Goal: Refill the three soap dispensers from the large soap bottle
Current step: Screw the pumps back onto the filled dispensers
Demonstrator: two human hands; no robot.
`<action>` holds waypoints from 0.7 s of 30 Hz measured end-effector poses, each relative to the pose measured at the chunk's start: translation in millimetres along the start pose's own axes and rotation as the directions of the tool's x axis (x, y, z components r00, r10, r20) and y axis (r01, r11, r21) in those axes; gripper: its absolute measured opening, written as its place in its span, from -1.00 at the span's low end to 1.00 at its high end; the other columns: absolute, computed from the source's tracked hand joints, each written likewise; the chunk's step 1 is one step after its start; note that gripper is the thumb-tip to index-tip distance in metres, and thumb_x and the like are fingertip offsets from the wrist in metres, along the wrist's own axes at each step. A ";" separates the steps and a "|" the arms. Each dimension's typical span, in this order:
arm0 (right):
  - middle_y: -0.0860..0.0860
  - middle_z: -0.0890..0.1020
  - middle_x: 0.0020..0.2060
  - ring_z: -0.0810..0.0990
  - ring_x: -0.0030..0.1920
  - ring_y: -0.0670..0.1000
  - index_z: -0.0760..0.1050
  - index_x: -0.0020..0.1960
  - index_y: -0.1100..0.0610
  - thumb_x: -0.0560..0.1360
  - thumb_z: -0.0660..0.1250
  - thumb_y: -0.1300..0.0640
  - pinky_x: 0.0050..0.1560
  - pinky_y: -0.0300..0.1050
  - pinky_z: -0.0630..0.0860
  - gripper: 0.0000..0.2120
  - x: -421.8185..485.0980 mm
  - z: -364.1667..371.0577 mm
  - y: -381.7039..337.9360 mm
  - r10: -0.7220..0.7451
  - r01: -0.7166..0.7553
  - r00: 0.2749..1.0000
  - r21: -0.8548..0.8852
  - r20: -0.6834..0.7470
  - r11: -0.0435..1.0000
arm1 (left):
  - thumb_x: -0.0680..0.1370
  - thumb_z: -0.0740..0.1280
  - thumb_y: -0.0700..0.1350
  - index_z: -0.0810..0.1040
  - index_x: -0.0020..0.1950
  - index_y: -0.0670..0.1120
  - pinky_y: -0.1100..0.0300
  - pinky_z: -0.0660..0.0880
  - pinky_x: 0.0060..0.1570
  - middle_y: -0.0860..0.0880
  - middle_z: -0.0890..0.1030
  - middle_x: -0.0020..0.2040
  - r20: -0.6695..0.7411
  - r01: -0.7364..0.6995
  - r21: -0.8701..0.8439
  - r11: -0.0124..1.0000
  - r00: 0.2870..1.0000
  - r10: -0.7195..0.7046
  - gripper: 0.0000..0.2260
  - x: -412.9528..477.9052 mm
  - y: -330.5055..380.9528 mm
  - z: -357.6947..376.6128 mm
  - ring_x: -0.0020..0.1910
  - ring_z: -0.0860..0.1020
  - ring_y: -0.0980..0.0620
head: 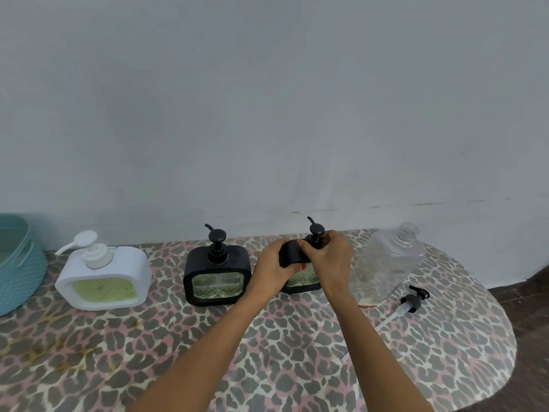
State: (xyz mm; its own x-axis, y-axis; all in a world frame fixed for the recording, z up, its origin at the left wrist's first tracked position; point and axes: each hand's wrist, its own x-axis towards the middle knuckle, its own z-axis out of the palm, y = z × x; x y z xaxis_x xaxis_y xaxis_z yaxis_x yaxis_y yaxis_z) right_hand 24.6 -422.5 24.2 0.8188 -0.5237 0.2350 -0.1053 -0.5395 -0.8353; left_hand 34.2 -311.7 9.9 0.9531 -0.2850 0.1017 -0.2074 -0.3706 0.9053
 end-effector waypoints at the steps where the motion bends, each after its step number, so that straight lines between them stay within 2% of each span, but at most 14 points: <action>1: 0.15 0.59 -0.13 0.56 -0.10 0.09 0.53 -0.08 0.20 0.34 0.48 0.13 -0.06 -0.10 0.50 -0.76 0.3 0.6 1.6 0.001 -0.001 1.000 -0.002 0.016 1.000 | 0.44 0.41 -0.18 0.41 0.25 -0.15 0.49 0.21 -0.07 -0.11 0.49 0.21 0.005 0.002 0.006 1.000 1.000 -0.002 -0.59 -0.2 0.6 -0.5 0.10 0.41 0.09; 4: 0.14 0.57 -0.08 0.55 -0.05 0.09 0.50 -0.07 0.13 0.36 0.47 0.14 -0.05 -0.16 0.45 -0.79 -1.1 -3.4 2.9 -0.003 0.001 0.998 0.031 0.062 1.000 | 0.45 0.40 -0.15 0.38 0.28 -0.13 0.41 0.24 0.00 -0.10 0.47 0.24 0.015 0.005 0.044 0.999 1.000 -0.006 -0.58 -1.3 2.6 -1.7 0.18 0.43 0.03; 9: 0.08 0.57 -0.05 0.53 -0.09 -0.01 0.50 0.13 0.23 0.40 0.43 0.22 -0.07 -0.28 0.39 -0.68 -10.1 -19.4 -1.6 -0.019 0.015 0.998 0.065 0.058 0.998 | 0.48 0.37 -0.10 0.33 0.35 -0.11 0.30 0.27 0.15 -0.08 0.41 0.33 -0.019 0.010 0.096 0.995 1.000 -0.008 -0.52 -9.0 9.5 -9.4 0.31 0.37 -0.01; 14: 0.02 0.56 -0.15 0.53 -0.12 -0.02 0.51 0.03 0.25 0.40 0.42 0.25 -0.19 -0.40 0.37 -0.77 -28.0 -33.5 -7.2 -0.052 0.052 0.999 0.048 -0.004 0.998 | 0.50 0.34 -0.09 0.33 0.35 -0.10 0.24 0.27 0.25 -0.06 0.40 0.34 -0.024 -0.053 0.125 0.991 0.998 0.056 -0.55 -29.4 21.6 -27.3 0.34 0.35 0.02; 18: 0.08 0.59 -0.10 0.52 -0.11 -0.02 0.51 0.04 0.25 0.41 0.42 0.22 -0.08 -0.25 0.41 -0.76 -50.5 -36.1 -15.3 -0.067 0.066 0.997 0.029 0.044 0.997 | 0.49 0.35 -0.09 0.37 0.33 -0.10 0.21 0.31 0.26 -0.04 0.43 0.32 -0.045 -0.067 0.119 0.991 0.996 0.072 -0.58 -54.1 20.3 -47.5 0.32 0.38 0.04; 21: 0.05 0.56 -0.09 0.51 -0.07 -0.03 0.51 0.08 0.24 0.42 0.41 0.20 -0.05 -0.26 0.38 -0.74 -65.8 -31.6 -26.2 -0.094 0.092 0.990 0.026 0.109 0.995 | 0.50 0.34 -0.10 0.37 0.33 -0.09 0.21 0.32 0.27 -0.02 0.44 0.32 -0.058 -0.066 0.130 0.989 0.996 0.074 -0.59 -70.8 14.7 -63.2 0.32 0.39 0.04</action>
State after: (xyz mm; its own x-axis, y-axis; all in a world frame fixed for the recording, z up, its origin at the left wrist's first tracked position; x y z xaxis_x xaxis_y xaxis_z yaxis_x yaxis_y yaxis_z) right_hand -44.3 -394.7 46.3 0.8816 -0.3956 0.2574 -0.0146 -0.5679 -0.8229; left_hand -22.4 -241.1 42.1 0.9463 -0.2596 0.1926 -0.2969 -0.4625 0.8355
